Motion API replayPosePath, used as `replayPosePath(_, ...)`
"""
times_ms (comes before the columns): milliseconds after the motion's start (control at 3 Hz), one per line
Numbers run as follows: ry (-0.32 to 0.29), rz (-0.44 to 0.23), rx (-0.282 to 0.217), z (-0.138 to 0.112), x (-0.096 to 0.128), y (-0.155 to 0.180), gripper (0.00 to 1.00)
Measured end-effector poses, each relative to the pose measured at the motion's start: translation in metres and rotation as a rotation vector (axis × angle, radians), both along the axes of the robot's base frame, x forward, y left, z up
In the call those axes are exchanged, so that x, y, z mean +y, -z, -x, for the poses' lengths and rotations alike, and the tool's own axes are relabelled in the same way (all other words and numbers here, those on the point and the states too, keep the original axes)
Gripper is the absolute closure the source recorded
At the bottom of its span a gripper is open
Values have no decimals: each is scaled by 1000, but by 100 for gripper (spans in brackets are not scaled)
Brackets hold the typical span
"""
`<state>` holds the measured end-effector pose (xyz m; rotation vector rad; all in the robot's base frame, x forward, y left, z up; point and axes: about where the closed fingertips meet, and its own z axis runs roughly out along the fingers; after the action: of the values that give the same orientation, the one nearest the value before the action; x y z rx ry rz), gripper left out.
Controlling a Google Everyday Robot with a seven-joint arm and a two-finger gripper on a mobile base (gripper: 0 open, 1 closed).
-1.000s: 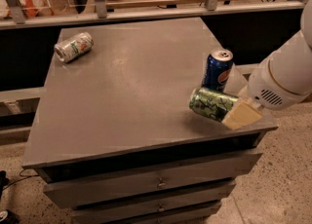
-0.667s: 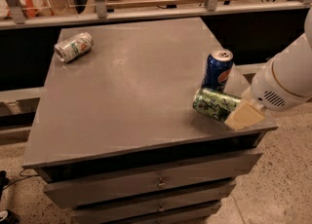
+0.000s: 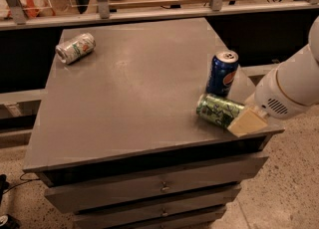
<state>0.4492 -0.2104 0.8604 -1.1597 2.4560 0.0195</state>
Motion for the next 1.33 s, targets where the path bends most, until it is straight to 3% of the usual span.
replayPosePath(333, -6, -18, -38, -3, 11, 9, 95)
replayPosePath(667, -12, -37, -60, -5, 17, 18, 79)
replayPosePath(1333, -10, -34, -57, -6, 21, 22, 32)
